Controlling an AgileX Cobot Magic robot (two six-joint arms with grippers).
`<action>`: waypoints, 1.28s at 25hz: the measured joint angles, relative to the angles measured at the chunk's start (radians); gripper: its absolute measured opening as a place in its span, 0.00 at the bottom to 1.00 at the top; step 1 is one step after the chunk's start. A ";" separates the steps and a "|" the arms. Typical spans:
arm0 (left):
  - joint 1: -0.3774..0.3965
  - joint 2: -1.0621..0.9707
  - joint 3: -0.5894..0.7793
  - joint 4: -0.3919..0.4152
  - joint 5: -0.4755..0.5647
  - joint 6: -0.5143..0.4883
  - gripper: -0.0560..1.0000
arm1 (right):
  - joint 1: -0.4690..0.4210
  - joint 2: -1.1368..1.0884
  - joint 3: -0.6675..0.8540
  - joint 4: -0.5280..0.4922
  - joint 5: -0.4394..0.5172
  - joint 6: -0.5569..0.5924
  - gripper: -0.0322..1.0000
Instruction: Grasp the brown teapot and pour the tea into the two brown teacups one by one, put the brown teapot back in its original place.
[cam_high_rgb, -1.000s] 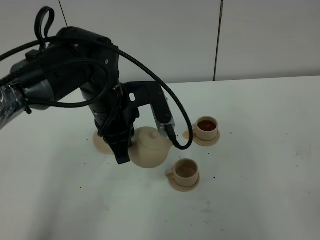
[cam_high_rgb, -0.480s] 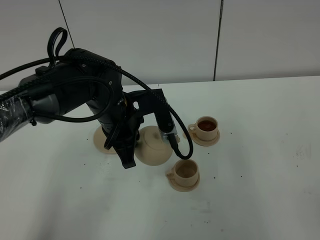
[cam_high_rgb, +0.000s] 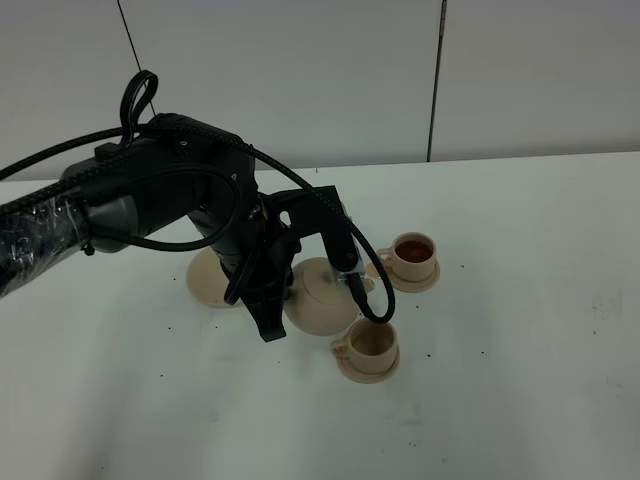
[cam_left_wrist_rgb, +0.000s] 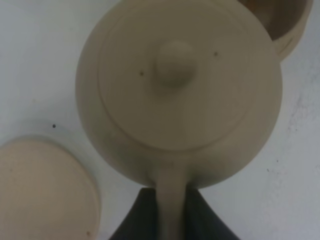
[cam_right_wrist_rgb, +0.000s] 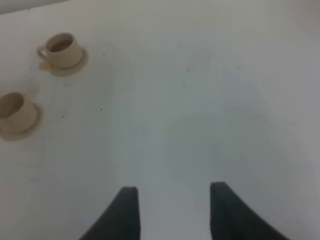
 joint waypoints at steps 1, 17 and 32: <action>0.000 0.000 0.000 -0.002 0.000 0.001 0.21 | 0.000 0.000 0.000 0.000 0.000 0.000 0.35; -0.003 0.000 0.000 0.048 0.001 0.003 0.21 | 0.000 0.000 0.000 0.000 0.000 0.000 0.35; -0.021 -0.050 -0.001 0.173 -0.012 0.031 0.21 | 0.000 0.000 0.000 0.000 0.000 0.000 0.35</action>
